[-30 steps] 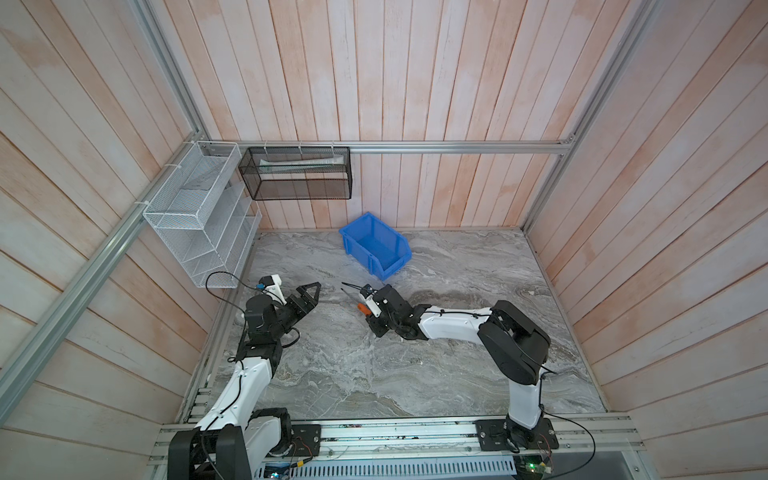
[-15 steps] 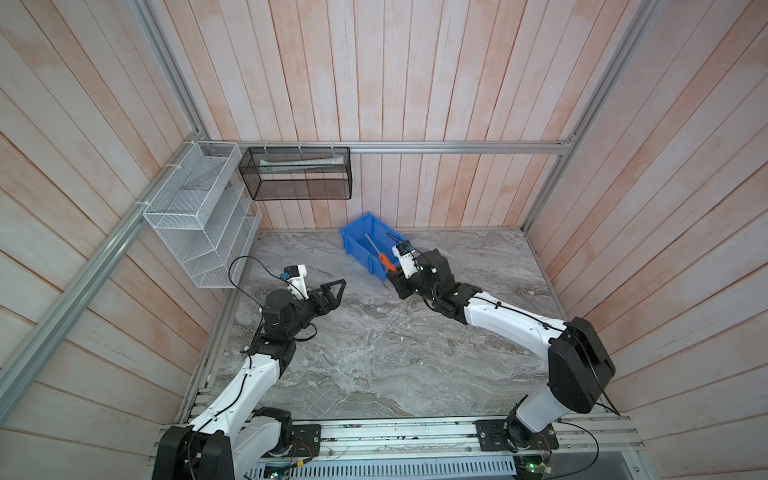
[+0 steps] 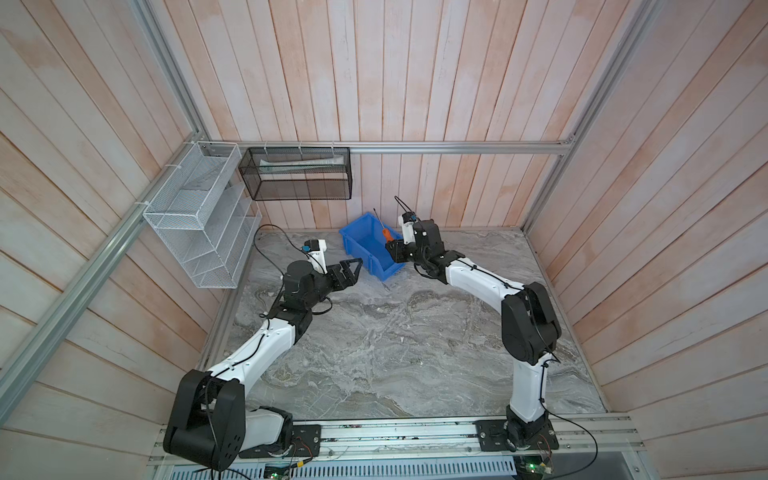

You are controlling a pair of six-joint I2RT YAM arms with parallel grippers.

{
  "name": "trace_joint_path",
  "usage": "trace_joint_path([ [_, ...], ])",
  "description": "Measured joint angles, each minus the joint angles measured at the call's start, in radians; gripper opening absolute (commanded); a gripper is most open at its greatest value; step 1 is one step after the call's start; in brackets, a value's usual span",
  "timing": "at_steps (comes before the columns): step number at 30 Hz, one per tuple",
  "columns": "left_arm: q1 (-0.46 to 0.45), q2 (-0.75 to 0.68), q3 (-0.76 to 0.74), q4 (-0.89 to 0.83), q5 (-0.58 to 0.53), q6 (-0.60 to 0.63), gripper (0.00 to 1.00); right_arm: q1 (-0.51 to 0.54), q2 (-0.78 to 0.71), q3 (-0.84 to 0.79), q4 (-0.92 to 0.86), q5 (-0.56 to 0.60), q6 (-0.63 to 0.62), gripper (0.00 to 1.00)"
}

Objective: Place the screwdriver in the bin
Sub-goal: 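Lift the screwdriver with the right gripper and carry it over the blue bin, then lower the screwdriver into the blue bin and open the right gripper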

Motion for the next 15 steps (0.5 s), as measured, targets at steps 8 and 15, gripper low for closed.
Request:
trace_joint_path([
  [8,-0.003,-0.013,-0.047,-0.002,-0.017,-0.013,1.0,-0.031,0.16,0.134,-0.031,-0.107,0.095,0.04],
  [15,-0.003,-0.029,-0.053,-0.01,-0.034,-0.012,1.0,-0.028,0.254,0.216,-0.032,-0.149,0.152,0.06],
])
